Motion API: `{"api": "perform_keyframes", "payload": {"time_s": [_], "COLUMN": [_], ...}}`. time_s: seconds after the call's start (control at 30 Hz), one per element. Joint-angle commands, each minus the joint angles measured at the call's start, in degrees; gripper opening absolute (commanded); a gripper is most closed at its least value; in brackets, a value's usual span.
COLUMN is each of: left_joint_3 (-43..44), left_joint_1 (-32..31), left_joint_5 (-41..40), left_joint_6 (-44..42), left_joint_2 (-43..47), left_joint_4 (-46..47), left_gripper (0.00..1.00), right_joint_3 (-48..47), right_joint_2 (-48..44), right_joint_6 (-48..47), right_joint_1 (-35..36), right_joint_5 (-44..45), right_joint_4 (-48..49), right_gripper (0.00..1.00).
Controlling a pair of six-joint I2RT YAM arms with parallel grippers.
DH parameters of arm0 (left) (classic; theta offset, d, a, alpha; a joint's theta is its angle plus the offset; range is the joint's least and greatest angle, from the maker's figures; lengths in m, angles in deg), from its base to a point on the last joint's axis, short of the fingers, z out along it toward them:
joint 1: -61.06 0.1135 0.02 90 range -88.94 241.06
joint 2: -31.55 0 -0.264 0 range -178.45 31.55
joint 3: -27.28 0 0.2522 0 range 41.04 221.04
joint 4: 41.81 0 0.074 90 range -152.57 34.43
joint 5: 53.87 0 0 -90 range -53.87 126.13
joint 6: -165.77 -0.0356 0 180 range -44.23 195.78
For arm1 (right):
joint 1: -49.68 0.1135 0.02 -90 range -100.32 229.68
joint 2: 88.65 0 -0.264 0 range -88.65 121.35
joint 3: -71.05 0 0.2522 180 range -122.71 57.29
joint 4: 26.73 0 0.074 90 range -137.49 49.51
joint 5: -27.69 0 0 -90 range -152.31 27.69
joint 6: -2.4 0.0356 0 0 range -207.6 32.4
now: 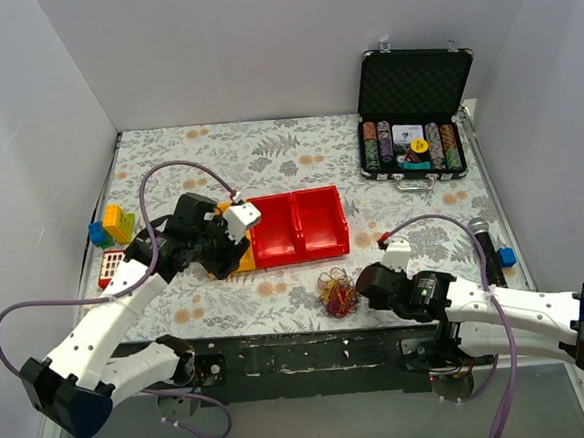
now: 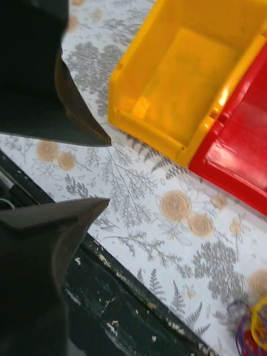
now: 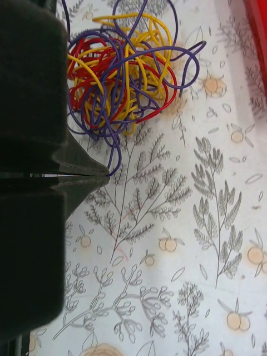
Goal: Untangle the cables
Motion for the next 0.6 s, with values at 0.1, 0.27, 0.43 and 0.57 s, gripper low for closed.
{"api": "perform_keyframes", "payload": {"time_s": [0.1, 0.27, 0.43, 0.57], "left_joint_3": [2.33, 0.92, 0.66, -0.66], "left_joint_1": [-2.32, -9.09, -13.05, -14.64], "left_joint_5": [20.15, 23.23, 25.96, 25.79], "left_joint_6": [10.83, 17.34, 17.27, 14.81], "left_joint_2": [-6.68, -11.95, -18.99, -22.15], "left_joint_4": [6.61, 15.58, 18.4, 19.63], "left_gripper": [0.75, 0.89, 0.9, 0.9], "right_joint_3": [0.34, 1.48, 1.22, 0.43], "right_joint_2": [-1.51, -1.16, 0.06, 1.73], "right_joint_6": [-6.47, -9.03, -10.0, -10.96], "right_joint_1": [0.04, 0.13, 0.39, 0.48], "right_joint_5": [-3.77, -6.59, -7.12, -7.03], "right_joint_4": [11.48, 17.11, 19.41, 19.14], "right_gripper": [0.01, 0.01, 0.01, 0.01]}}
